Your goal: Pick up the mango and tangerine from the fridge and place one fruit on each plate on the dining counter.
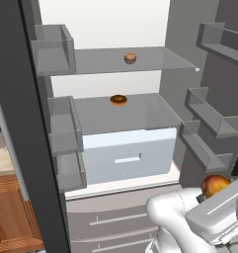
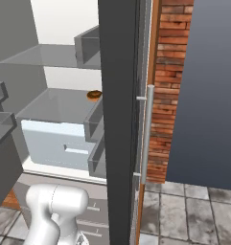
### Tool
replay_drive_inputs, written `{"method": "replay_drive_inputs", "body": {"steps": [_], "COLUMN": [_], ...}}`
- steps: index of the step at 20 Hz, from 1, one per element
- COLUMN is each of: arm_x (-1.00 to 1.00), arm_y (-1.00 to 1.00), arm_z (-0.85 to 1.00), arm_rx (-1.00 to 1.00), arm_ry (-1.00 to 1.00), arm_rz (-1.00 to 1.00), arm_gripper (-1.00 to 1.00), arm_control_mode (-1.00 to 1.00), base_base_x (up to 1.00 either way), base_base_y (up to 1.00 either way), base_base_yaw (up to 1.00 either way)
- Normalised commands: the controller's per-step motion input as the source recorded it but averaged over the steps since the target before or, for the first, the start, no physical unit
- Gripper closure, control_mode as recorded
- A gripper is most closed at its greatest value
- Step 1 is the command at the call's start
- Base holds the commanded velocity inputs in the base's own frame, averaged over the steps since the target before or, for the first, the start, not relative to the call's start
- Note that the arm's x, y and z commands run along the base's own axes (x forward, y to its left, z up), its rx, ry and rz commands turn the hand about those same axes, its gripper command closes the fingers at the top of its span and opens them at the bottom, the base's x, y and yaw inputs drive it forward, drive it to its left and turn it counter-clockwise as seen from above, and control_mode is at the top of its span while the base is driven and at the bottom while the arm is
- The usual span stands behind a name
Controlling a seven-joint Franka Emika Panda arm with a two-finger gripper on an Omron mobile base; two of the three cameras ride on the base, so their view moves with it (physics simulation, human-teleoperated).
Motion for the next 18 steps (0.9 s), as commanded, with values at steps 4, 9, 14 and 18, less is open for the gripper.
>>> {"method": "replay_drive_inputs", "body": {"steps": [4,9,14,18], "arm_x": [-0.27,-0.06,0.00,0.00], "arm_y": [0.00,0.00,0.00,0.00], "arm_z": [0.00,0.00,0.00,0.00], "arm_rx": [0.00,0.00,0.00,0.00], "arm_ry": [0.00,0.00,0.00,0.00], "arm_rz": [0.00,0.00,0.00,0.00], "arm_gripper": [1.00,1.00,1.00,1.00], "arm_control_mode": [-1.00,1.00,1.00,1.00], "base_base_x": [0.00,-0.43,-0.69,-0.44], "base_base_y": [0.00,0.00,0.00,0.00], "base_base_yaw": [0.00,0.00,-0.20,-0.50]}}
